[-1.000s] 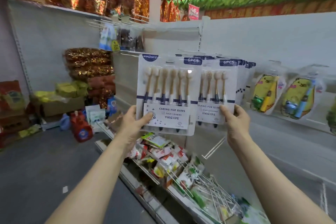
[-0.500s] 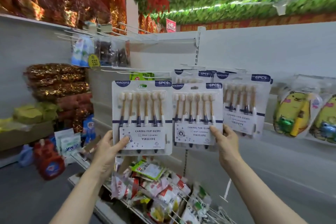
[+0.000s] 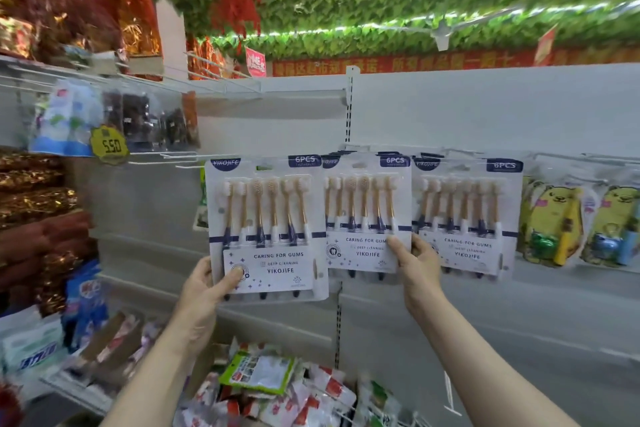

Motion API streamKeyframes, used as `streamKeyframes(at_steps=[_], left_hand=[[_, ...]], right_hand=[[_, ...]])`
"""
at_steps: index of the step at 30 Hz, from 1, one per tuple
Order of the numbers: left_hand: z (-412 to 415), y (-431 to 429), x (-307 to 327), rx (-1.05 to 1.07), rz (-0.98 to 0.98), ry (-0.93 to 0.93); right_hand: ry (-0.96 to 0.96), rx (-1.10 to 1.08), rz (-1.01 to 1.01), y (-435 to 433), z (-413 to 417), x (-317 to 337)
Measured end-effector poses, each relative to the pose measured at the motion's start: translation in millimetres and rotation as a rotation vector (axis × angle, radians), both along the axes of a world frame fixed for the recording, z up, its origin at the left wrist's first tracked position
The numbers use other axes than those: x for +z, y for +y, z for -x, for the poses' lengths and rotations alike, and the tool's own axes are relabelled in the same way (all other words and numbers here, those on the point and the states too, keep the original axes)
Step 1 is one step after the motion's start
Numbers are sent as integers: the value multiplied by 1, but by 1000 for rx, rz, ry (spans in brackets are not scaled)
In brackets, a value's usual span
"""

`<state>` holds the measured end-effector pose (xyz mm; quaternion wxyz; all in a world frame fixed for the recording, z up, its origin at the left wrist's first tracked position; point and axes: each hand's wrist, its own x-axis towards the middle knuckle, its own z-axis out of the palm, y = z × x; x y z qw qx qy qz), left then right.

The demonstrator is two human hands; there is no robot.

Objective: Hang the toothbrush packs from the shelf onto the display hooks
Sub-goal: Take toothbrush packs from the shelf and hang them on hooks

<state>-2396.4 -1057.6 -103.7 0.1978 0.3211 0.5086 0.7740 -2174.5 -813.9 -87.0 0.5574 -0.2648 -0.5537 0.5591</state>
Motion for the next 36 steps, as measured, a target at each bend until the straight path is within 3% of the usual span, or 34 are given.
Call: streamKeyframes(at_steps=[21, 33, 36], left_hand=[[59, 24, 5, -179, 17, 76], [50, 36, 1, -245, 9, 88], [34, 42, -1, -278, 26, 92]], right_hand=[[1, -179, 63, 5, 46, -4], [-130, -192, 98, 8, 44, 3], [-190, -331, 51, -4, 31, 3]])
